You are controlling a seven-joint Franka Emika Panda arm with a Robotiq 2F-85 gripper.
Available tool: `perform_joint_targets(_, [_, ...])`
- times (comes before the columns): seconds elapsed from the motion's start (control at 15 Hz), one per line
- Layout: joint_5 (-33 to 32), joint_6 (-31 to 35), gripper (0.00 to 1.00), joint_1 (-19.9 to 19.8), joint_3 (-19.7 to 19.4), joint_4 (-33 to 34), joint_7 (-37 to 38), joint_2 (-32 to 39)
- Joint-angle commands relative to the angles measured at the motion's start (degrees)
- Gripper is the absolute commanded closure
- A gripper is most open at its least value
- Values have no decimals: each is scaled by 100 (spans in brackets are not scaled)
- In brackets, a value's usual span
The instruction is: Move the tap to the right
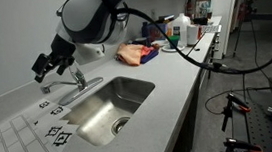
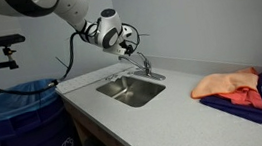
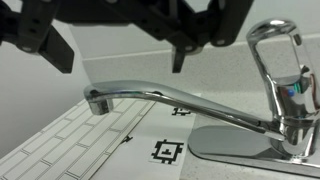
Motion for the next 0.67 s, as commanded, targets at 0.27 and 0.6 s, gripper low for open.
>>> perform_joint_targets(0.27, [122, -169, 0, -55, 448, 825, -77, 675])
perform_joint_targets(0.6, [152, -995, 0, -176, 547, 1003, 5, 601])
